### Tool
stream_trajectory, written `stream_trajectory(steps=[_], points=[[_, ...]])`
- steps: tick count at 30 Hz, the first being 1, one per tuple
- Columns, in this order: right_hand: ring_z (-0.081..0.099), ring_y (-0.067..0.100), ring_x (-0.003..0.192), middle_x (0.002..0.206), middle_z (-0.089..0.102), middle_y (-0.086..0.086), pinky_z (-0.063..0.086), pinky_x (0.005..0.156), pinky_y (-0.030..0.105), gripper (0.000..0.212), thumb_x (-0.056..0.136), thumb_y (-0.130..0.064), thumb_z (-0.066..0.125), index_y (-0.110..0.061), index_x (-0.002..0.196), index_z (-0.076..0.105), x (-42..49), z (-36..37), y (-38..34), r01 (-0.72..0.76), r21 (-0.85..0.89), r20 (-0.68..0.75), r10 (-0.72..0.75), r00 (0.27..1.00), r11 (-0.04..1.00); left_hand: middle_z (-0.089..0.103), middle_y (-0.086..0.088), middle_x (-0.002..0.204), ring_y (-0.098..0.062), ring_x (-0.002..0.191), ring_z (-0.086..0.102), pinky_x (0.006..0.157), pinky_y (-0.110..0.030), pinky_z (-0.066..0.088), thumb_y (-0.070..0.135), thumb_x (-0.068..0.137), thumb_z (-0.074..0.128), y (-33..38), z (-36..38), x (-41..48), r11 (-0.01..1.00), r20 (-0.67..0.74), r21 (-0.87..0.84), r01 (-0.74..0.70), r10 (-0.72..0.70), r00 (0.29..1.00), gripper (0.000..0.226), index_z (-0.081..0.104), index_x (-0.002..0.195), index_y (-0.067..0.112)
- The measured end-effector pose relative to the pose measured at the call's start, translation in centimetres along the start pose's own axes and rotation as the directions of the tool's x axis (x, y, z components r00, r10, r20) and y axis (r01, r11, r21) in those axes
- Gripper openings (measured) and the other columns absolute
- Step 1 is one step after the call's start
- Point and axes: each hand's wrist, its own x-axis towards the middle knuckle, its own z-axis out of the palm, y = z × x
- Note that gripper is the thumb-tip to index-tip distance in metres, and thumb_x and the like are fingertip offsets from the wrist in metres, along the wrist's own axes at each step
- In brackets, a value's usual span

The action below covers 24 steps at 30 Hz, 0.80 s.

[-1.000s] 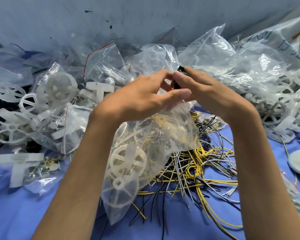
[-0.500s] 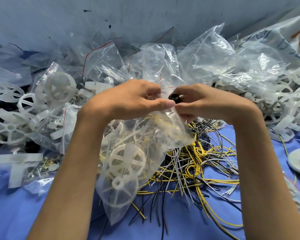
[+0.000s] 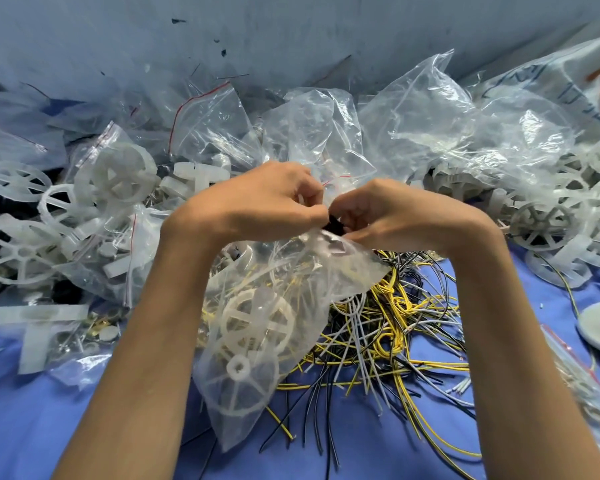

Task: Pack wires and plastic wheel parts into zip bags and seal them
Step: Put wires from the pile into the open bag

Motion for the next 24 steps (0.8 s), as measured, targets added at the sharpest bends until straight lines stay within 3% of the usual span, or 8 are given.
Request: stream_trajectory(steps=[2, 5, 7, 11, 13, 16, 18, 24], points=[[0.034, 0.007, 0.051, 0.057, 0.043, -0.005, 0.026, 0.05, 0.026, 0.017, 0.083, -0.025, 0.066, -0.026, 0.067, 0.059, 0.2, 0.3, -0.2, -0.006, -0.028, -0.01, 0.005, 1.0, 1.0, 0.047, 0.013, 0.081, 0.012, 0.06, 0.045, 0.052, -0.006, 0.032, 0.039, 0.072, 0.059, -0.1, -0.2, -0.3, 0.999, 0.013, 0.031, -0.013, 0.012, 1.0, 0.015, 0.057, 0.07, 0.024], [0.034, 0.004, 0.049, 0.056, 0.045, -0.006, 0.027, 0.047, 0.021, 0.013, 0.08, -0.029, 0.068, -0.032, 0.069, 0.062, 0.6, 0.7, -0.2, 0.003, -0.029, -0.013, -0.003, 1.0, 1.0, 0.041, 0.018, 0.088, 0.021, 0.063, 0.045, 0.051, -0.004, 0.033, 0.052, 0.061, 0.06, -0.5, -0.5, -0.7, 0.999, 0.042, 0.036, 0.0, -0.002, 0.999, 0.025, 0.055, 0.078, 0.035], [0.039, 0.004, 0.05, 0.057, 0.052, -0.008, 0.032, 0.051, 0.023, 0.002, 0.081, -0.03, 0.069, -0.028, 0.08, 0.068, 0.8, 0.8, 0.0, -0.003, -0.02, -0.017, 0.003, 1.0, 1.0, 0.038, 0.019, 0.09, 0.016, 0.064, 0.048, 0.051, -0.007, 0.034, 0.055, 0.059, 0.06, -0.8, -0.6, -0.7, 0.997, 0.048, 0.063, 0.032, -0.036, 0.998, 0.027, 0.054, 0.082, 0.041], [0.064, 0.013, 0.072, 0.082, 0.073, -0.005, 0.051, 0.071, 0.035, 0.023, 0.084, -0.02, 0.067, -0.026, 0.106, 0.069, 0.8, 0.8, 0.0, -0.027, 0.053, 0.023, 0.026, 0.999, 0.998, 0.038, 0.014, 0.091, -0.002, 0.067, 0.053, 0.058, -0.023, 0.04, 0.043, 0.073, 0.064, -1.3, -0.4, -0.5, 0.968, 0.097, 0.206, 0.146, -0.168, 0.981, 0.018, 0.054, 0.089, 0.045], [0.066, 0.006, 0.085, 0.094, 0.073, -0.009, 0.052, 0.081, 0.029, 0.03, 0.086, -0.019, 0.065, -0.03, 0.114, 0.067, 0.7, 0.8, 0.0, -0.024, 0.03, 0.053, 0.022, 0.998, 0.999, 0.045, 0.013, 0.084, -0.001, 0.063, 0.053, 0.056, -0.025, 0.039, 0.031, 0.079, 0.066, -1.6, -0.2, -0.2, 0.954, 0.118, 0.252, 0.164, -0.198, 0.973, 0.02, 0.057, 0.093, 0.041], [0.058, -0.016, 0.085, 0.107, 0.069, -0.022, 0.043, 0.072, 0.003, 0.033, 0.088, -0.025, 0.064, -0.039, 0.118, 0.063, 0.6, 0.8, -0.1, -0.039, -0.055, 0.123, 0.045, 0.991, 0.998, 0.055, 0.015, 0.053, 0.005, 0.045, 0.05, 0.048, -0.021, 0.033, 0.029, 0.079, 0.068, -2.0, -0.2, -0.1, 0.946, 0.149, 0.267, 0.186, -0.232, 0.961, 0.015, 0.061, 0.089, 0.037], [0.052, -0.026, 0.086, 0.11, 0.064, -0.029, 0.039, 0.071, -0.004, 0.033, 0.088, -0.03, 0.065, -0.04, 0.119, 0.064, 0.5, 0.7, -0.1, -0.045, -0.086, 0.155, 0.058, 0.986, 0.995, 0.055, 0.021, 0.045, 0.006, 0.042, 0.049, 0.045, -0.019, 0.033, 0.031, 0.077, 0.068, -2.2, -0.2, -0.1, 0.942, 0.179, 0.266, 0.203, -0.255, 0.95, 0.012, 0.062, 0.085, 0.038], [0.056, -0.021, 0.094, 0.115, 0.063, -0.029, 0.043, 0.089, 0.008, 0.037, 0.088, -0.026, 0.066, -0.036, 0.123, 0.061, 0.6, 1.0, -0.5, -0.009, 0.009, 0.223, 0.007, 0.975, 1.0, 0.053, 0.015, 0.044, 0.009, 0.04, 0.048, 0.035, -0.009, 0.029, 0.029, 0.079, 0.066, -2.6, -0.2, -0.2, 0.909, 0.197, 0.346, 0.231, -0.311, 0.93, 0.011, 0.068, 0.089, 0.033]])
